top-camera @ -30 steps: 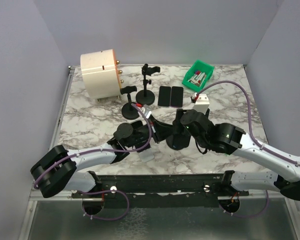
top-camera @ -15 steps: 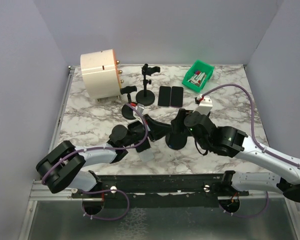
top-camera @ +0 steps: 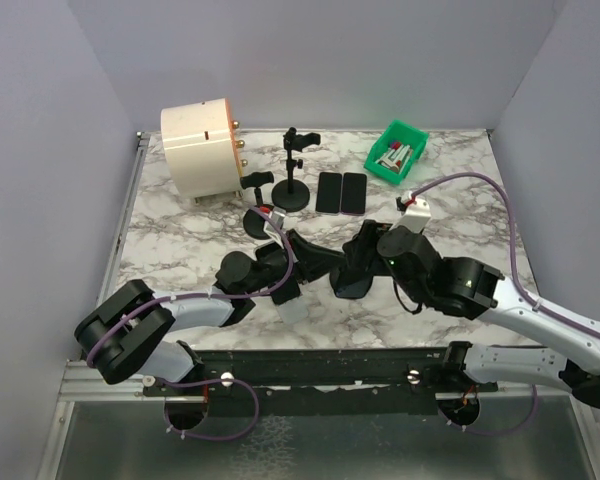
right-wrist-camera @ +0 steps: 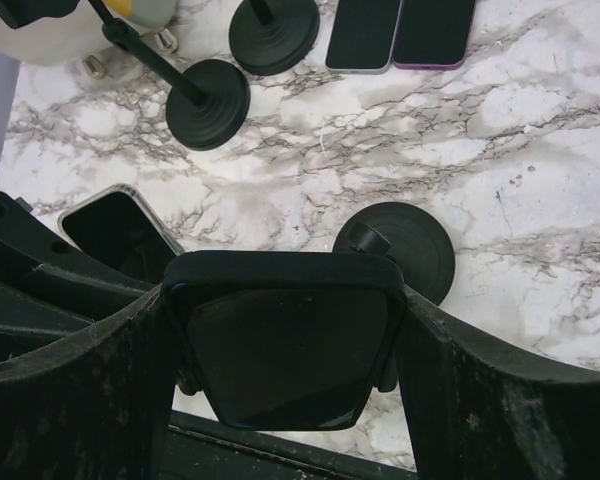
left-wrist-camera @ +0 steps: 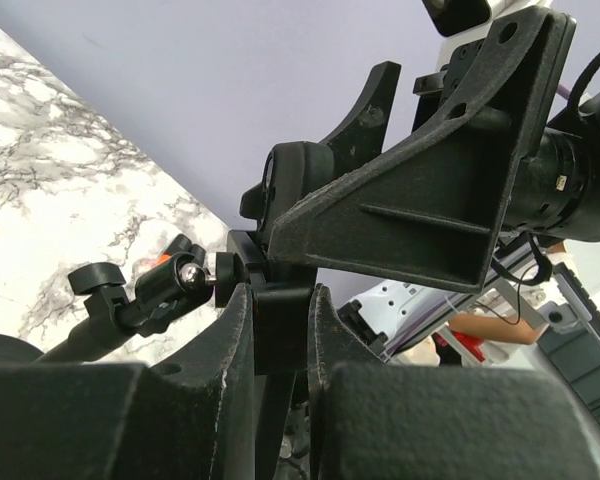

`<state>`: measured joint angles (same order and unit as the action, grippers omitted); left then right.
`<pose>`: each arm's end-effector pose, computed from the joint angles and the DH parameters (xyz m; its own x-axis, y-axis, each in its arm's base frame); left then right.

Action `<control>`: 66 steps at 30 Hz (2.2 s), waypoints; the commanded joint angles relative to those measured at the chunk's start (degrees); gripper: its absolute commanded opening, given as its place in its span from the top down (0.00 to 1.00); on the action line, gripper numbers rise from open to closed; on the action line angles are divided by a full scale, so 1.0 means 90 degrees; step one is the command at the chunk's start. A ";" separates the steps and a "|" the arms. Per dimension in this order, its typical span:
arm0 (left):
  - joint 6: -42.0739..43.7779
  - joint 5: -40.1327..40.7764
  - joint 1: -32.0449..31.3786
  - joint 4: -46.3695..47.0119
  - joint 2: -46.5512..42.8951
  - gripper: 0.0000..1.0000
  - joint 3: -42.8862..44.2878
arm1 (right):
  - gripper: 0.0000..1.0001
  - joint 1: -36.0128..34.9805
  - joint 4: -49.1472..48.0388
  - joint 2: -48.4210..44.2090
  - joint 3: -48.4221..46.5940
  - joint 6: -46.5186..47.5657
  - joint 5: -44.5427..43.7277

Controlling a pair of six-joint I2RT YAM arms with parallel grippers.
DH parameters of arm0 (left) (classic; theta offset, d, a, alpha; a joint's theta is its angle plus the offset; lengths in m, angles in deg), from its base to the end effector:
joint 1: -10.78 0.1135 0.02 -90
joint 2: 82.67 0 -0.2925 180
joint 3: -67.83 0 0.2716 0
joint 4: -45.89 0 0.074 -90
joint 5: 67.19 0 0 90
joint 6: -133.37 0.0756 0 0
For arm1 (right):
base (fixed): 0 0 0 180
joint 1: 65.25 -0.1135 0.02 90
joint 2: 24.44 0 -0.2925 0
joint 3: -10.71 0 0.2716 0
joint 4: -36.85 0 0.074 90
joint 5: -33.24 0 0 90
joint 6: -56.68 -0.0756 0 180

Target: Remove the phone from the phone stand

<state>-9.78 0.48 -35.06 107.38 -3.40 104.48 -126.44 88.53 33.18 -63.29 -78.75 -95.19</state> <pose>0.1895 -0.2364 0.2635 -0.5963 -0.4484 -0.6658 0.7285 0.0461 -0.6835 0.1533 0.1812 0.3601 -0.5103 0.2303 -0.8286 -0.1118 0.9376 0.3294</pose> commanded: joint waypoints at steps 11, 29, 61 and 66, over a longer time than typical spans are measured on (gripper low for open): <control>0.0075 0.0523 0.0431 -0.0731 0.0436 1.00 0.0030 | 1.00 0.0111 -0.0064 -0.0803 0.0460 0.0565 0.0289; 0.0079 0.0672 0.0434 -0.0835 0.0643 1.00 0.0126 | 1.00 0.0113 -0.0952 -0.1164 0.0651 0.1177 0.1428; 0.0708 0.0213 0.0122 -0.1606 0.0270 1.00 0.0774 | 1.00 0.0110 -0.1230 -0.1308 0.0119 0.1845 0.2572; 0.1050 0.0298 -0.0024 -0.2111 0.0131 0.92 0.0911 | 1.00 0.0119 -0.0866 -0.1328 -0.0573 0.2110 0.2511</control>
<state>-5.84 2.73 -34.78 96.82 -0.74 111.93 -125.44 80.24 22.78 -61.98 -62.18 -73.69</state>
